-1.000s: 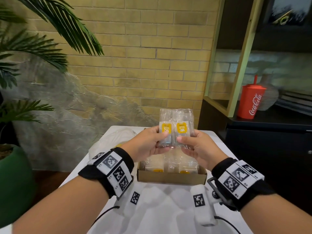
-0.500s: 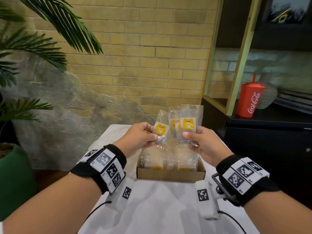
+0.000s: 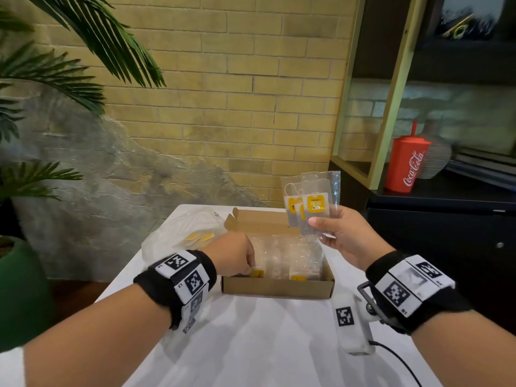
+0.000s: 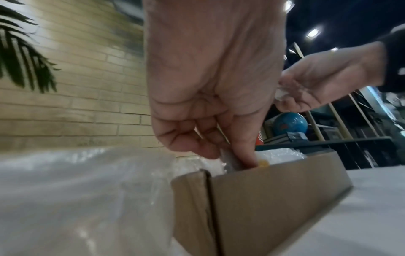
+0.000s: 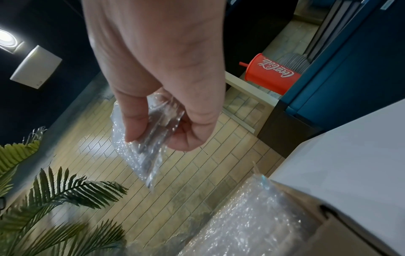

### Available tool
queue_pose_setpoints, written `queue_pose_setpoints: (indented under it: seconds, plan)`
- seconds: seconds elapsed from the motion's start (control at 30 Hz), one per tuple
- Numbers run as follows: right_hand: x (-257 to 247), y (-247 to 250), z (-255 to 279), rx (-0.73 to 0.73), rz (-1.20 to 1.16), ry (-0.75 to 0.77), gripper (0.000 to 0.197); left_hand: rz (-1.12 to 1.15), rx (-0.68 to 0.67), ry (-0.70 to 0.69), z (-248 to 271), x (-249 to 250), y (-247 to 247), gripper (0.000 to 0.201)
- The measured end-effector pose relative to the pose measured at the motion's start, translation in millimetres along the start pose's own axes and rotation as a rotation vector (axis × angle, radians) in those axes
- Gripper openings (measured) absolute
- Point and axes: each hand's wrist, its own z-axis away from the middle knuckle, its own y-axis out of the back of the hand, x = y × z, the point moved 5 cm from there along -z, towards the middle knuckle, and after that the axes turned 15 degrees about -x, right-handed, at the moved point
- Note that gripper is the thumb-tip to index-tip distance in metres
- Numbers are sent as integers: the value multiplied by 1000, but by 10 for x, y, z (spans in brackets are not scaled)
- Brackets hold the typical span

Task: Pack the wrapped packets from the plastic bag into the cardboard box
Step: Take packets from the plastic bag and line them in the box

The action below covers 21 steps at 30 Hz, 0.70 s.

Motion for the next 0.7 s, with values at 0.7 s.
queue_pose_setpoints:
  seconds: [0.7]
  plan:
    - [21, 17, 9, -23, 17, -10, 21, -143, -61, -47, -19, 114, -17, 18]
